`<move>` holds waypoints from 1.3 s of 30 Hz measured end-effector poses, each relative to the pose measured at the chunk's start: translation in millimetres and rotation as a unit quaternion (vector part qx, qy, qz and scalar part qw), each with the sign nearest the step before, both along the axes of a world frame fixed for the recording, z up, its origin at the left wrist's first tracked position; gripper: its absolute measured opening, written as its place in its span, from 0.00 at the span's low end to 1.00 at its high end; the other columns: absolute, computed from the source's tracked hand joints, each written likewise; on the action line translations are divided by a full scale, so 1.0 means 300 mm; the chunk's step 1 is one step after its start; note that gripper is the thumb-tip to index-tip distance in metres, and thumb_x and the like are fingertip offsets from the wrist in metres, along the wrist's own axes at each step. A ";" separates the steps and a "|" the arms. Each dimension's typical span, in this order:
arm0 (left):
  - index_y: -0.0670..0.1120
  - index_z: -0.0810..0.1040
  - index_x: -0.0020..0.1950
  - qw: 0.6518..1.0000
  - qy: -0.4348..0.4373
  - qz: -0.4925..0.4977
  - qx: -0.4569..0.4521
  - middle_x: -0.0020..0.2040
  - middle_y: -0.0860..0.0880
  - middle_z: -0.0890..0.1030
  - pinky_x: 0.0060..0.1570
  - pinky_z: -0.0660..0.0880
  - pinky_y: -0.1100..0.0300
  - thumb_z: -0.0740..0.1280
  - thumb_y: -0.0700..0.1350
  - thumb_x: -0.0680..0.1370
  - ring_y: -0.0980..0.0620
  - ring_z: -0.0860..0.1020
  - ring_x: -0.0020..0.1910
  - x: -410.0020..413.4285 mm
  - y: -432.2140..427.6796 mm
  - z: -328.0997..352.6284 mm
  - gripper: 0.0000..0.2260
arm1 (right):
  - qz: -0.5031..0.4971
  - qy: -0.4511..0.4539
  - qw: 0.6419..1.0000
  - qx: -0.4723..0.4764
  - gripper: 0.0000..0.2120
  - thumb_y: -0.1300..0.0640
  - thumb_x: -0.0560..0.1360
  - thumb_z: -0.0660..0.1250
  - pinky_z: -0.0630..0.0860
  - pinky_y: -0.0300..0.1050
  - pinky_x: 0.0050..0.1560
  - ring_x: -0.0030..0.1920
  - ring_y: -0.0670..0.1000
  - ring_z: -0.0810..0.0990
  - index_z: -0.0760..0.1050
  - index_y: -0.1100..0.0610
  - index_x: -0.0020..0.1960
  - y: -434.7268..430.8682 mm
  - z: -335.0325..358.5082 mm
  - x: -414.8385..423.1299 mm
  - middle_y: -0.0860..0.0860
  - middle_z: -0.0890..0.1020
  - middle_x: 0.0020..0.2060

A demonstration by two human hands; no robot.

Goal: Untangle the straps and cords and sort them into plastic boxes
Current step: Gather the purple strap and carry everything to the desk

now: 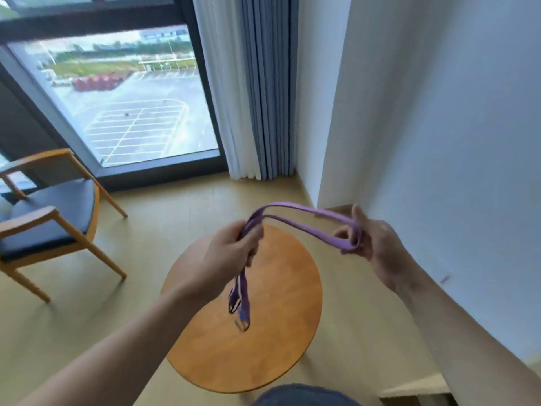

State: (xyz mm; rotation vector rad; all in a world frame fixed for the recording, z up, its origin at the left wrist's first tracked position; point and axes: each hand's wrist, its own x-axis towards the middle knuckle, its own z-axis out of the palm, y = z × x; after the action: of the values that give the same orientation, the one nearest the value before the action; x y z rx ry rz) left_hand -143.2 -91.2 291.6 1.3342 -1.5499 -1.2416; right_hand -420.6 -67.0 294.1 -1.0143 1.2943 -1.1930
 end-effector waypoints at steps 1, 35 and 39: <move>0.46 0.79 0.44 0.999 0.042 0.012 -0.003 0.29 0.53 0.73 0.30 0.68 0.60 0.66 0.47 0.81 0.53 0.71 0.27 -0.032 0.000 0.038 0.08 | 0.024 0.016 0.999 0.026 0.25 0.35 0.73 0.66 0.78 0.49 0.44 0.43 0.55 0.81 0.79 0.54 0.30 0.052 -0.036 0.005 0.57 0.81 0.36; 0.49 0.80 0.61 0.552 0.003 -0.826 -0.110 0.49 0.50 0.81 0.49 0.75 0.56 0.66 0.24 0.72 0.54 0.78 0.46 -0.912 1.969 0.293 0.26 | -0.634 -0.008 0.773 0.028 0.24 0.44 0.72 0.72 0.72 0.51 0.34 0.25 0.55 0.72 0.73 0.64 0.32 2.365 -0.095 0.223 0.60 0.73 0.24; 0.50 0.67 0.76 0.500 -0.009 -0.862 0.085 0.69 0.48 0.76 0.68 0.76 0.53 0.83 0.51 0.65 0.50 0.77 0.68 -1.001 2.255 0.158 0.43 | -0.726 -0.082 0.682 -0.026 0.24 0.45 0.71 0.73 0.69 0.49 0.30 0.23 0.53 0.67 0.72 0.67 0.38 2.707 -0.066 0.166 0.54 0.69 0.23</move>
State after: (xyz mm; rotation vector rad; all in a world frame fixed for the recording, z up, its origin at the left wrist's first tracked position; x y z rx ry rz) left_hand -443.4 585.3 339.0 -0.8706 -2.7523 -2.3375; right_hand -370.8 745.2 274.1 0.4041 1.9160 -2.3799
